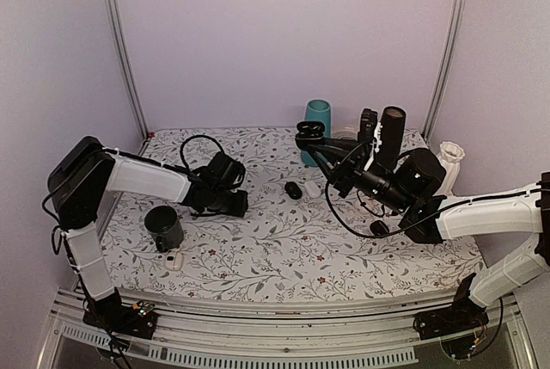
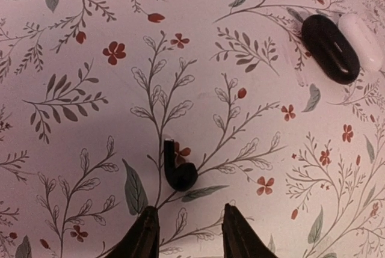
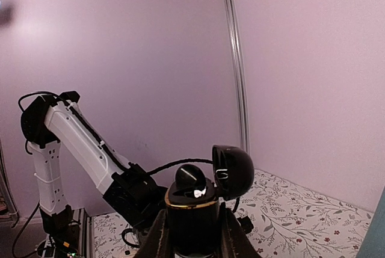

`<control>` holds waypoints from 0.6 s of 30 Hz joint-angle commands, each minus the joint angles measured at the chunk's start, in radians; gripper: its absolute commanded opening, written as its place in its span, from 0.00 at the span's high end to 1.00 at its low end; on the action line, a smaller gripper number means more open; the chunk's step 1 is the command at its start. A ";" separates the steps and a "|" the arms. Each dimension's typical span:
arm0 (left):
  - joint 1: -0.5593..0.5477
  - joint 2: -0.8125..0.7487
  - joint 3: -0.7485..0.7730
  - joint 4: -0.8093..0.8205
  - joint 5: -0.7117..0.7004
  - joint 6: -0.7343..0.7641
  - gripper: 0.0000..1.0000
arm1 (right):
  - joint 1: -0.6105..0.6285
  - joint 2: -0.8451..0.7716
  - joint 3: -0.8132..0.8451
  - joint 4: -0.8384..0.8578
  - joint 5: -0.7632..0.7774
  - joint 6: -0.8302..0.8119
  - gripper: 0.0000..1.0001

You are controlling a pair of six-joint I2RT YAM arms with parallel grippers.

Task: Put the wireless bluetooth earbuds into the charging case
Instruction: Pick up the right earbud from the center of the board.

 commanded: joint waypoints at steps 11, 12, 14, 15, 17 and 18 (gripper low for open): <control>0.011 0.099 0.101 0.013 -0.076 0.016 0.63 | -0.002 -0.045 -0.007 -0.029 0.021 0.003 0.97; 0.011 0.099 0.102 0.014 -0.080 0.016 0.63 | -0.003 -0.045 -0.005 -0.029 0.021 0.005 0.97; 0.011 0.099 0.102 0.021 -0.083 0.017 0.63 | -0.003 -0.045 -0.005 -0.028 0.020 0.008 0.97; 0.012 0.099 0.105 0.022 -0.083 0.020 0.64 | -0.003 -0.044 -0.004 -0.028 0.021 0.009 0.97; 0.011 0.137 0.116 0.011 -0.085 0.021 0.66 | -0.003 -0.042 -0.002 -0.028 0.019 0.009 0.97; 0.010 0.140 0.120 0.007 -0.087 0.020 0.66 | -0.002 -0.042 -0.002 -0.027 0.019 0.010 0.97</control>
